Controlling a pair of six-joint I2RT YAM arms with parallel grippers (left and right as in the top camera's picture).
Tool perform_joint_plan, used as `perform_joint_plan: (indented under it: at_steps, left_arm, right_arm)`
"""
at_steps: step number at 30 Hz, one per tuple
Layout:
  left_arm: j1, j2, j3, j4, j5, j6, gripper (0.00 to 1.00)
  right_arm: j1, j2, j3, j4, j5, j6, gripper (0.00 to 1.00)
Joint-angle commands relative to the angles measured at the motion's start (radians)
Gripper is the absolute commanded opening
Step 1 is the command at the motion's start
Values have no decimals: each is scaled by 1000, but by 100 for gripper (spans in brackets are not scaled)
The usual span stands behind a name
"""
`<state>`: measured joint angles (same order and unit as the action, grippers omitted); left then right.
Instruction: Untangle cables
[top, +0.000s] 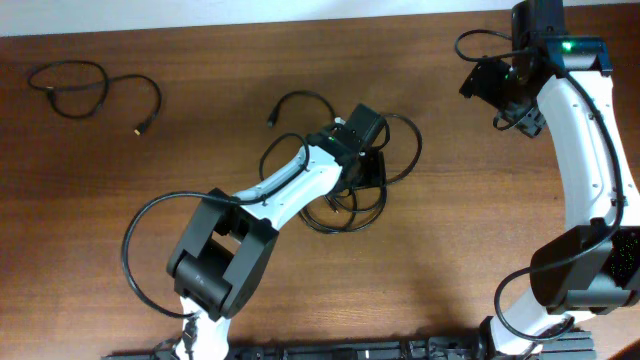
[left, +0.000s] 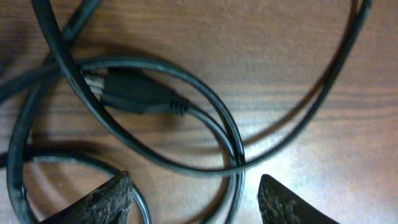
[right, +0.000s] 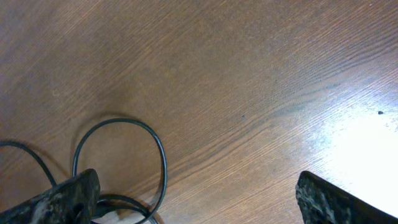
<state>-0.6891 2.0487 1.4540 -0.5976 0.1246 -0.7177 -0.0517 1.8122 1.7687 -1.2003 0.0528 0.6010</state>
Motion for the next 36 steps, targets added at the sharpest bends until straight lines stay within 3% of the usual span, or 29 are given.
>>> perform_joint_plan:
  at_steps: [1, 5, 6, 7, 9, 11, 15, 22, 27, 31, 32, 33, 35, 36]
  left_arm:
    - [2, 52, 0, 17, -12, -62, 66]
    - [2, 77, 0, 66, 13, -78, 58]
    - [2, 77, 0, 74, 13, -78, 45]
    - [2, 77, 0, 75, 13, -78, 40]
    - [4, 77, 0, 73, 10, -78, 34]
    - [5, 77, 0, 72, 10, -77, 20]
    - [5, 75, 13, 29, 10, -75, 1]
    - [5, -11, 217, -157, 10, -5, 0]
    - [8, -118, 301, -174, 9, 24, 0]
    - [106, -254, 307, -163, 10, 38, 0]
    - [137, -267, 307, -168, 10, 38, 1]
    - [150, -268, 307, -190, 14, 38, 19]
    - [145, -259, 306, -244, 13, 38, 33]
    - [134, -246, 306, -267, 13, 38, 72]
  right_arm:
    - [0, 10, 2, 0, 14, -1, 98]
    - [0, 10, 2, 0, 15, -1, 98]
    - [0, 10, 2, 0, 14, -1, 98]
    - [0, 10, 2, 0, 15, -1, 99]
    - [0, 10, 2, 0, 15, -1, 98]
    - [0, 10, 2, 0, 15, -1, 98]
    - [0, 10, 2, 0, 15, -1, 98]
    - [0, 10, 2, 0, 15, -1, 98]
    - [0, 10, 2, 0, 14, -1, 98]
    - [0, 10, 2, 0, 15, -1, 98]
    - [0, 10, 2, 0, 15, -1, 98]
    - [0, 10, 2, 0, 15, -1, 99]
    - [0, 10, 2, 0, 15, -1, 98]
    - [0, 10, 2, 0, 14, -1, 98]
